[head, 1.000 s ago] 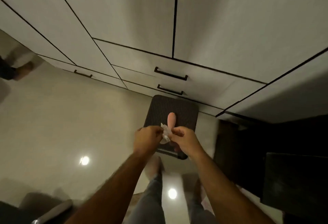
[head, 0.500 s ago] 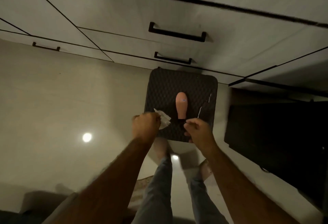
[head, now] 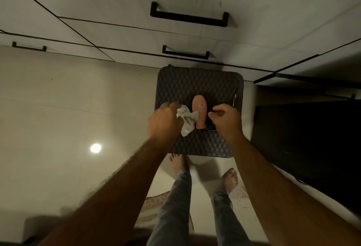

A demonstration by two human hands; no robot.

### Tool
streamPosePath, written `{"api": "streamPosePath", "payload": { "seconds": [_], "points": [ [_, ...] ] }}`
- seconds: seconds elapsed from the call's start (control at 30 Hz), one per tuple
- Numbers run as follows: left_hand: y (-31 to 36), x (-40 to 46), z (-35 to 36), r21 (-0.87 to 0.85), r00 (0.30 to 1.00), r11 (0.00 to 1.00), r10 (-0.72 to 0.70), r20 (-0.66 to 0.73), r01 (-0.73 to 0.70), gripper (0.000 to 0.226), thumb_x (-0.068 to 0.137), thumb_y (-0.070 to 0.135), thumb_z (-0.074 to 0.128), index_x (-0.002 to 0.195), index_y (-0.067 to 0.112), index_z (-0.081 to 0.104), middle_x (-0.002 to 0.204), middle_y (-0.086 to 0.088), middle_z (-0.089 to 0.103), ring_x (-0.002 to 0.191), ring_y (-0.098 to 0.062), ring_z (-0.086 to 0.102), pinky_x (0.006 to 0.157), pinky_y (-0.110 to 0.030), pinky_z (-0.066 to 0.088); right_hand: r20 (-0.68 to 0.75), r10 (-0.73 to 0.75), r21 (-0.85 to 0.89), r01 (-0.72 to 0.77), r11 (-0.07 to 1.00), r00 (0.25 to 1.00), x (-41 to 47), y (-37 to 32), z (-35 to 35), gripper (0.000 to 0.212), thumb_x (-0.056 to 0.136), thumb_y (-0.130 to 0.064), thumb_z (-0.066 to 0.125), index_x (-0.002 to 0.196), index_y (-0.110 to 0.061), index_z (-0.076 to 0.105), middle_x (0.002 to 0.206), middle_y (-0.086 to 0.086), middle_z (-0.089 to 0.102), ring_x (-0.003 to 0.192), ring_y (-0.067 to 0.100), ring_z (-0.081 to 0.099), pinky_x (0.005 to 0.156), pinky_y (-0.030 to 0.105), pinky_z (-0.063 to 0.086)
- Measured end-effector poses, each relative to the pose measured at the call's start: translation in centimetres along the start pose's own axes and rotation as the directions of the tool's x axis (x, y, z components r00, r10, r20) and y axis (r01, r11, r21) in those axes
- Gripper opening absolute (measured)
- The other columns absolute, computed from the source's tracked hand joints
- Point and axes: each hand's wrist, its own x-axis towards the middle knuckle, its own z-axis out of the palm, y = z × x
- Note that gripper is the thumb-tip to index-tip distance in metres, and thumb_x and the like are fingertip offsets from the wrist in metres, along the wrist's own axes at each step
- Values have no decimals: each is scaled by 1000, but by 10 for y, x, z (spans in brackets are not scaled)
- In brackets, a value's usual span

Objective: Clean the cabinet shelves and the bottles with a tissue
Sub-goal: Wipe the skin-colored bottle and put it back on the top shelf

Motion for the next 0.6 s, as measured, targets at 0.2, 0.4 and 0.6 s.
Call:
{"api": "streamPosePath", "payload": {
  "seconds": [0.2, 0.4, 0.6],
  "points": [
    [28, 33, 11, -172, 1000, 985, 13, -10, -15, 20, 95, 19, 52, 101, 12, 69, 95, -6, 68, 84, -23, 64, 67, -32, 49, 27, 62, 6, -62, 998, 998, 13, -5, 13, 24, 86, -22, 71, 106, -8, 66, 103, 11, 70, 88, 28, 67, 81, 44, 58],
    [30, 52, 36, -80, 980, 985, -141, 139, 153, 22, 94, 19, 50, 92, 14, 71, 87, -8, 69, 79, -26, 65, 59, -32, 41, 30, 95, 59, -96, 994, 995, 23, -6, 19, 30, 85, -19, 72, 113, -7, 66, 109, 13, 69, 92, 28, 67, 82, 48, 58],
    [24, 52, 37, -249, 966, 944, -166, 200, 214, 19, 91, 21, 59, 103, 17, 73, 97, -4, 71, 85, -21, 66, 65, -29, 47, 101, 124, 195, -142, 971, 987, 20, -7, 19, 30, 89, -13, 68, 117, -2, 65, 111, 15, 68, 95, 28, 66, 85, 47, 57]
  ]
}}
